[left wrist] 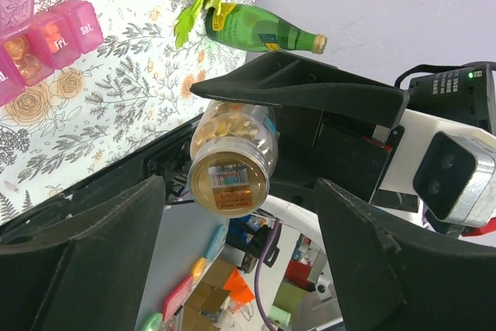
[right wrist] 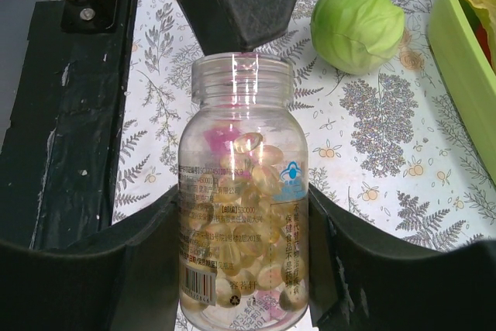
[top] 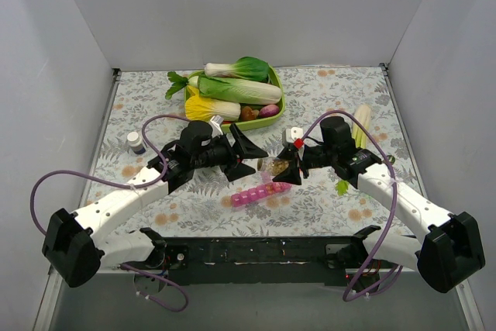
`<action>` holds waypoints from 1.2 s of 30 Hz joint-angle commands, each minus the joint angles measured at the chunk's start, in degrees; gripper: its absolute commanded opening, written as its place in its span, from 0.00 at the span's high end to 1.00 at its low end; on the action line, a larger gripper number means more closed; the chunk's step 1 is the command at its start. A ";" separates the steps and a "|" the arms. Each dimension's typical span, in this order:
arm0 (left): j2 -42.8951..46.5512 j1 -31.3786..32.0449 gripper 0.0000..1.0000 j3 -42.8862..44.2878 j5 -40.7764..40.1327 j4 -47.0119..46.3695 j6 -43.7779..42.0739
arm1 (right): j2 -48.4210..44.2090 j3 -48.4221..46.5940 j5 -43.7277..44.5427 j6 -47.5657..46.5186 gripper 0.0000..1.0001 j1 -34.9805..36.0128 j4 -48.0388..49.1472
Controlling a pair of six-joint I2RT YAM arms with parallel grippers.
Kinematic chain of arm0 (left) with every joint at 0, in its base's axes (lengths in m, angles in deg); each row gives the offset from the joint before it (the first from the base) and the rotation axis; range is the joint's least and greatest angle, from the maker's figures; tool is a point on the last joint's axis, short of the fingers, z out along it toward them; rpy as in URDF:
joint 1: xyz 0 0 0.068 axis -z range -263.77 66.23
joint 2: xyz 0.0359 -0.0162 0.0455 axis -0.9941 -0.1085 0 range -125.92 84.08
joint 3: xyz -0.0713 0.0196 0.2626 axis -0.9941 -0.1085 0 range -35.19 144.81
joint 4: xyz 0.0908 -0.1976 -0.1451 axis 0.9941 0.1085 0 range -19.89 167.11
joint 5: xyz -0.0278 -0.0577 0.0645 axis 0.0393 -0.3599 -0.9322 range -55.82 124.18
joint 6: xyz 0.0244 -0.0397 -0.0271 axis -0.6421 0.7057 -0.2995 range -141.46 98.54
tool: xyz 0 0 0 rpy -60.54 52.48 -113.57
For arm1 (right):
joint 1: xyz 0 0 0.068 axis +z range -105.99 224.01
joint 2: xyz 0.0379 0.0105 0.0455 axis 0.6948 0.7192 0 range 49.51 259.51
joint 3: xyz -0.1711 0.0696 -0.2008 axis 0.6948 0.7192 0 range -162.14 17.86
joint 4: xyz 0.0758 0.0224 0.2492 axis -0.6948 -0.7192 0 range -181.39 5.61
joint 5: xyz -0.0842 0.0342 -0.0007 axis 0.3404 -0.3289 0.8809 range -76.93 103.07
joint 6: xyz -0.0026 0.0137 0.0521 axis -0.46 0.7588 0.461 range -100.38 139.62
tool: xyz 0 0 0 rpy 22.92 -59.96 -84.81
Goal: Sort the pills into containers
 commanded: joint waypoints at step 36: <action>2.17 3.96 1.00 2.61 23.48 -7.18 -76.20 | 3.73 5.25 -18.84 31.70 0.99 -1.17 27.58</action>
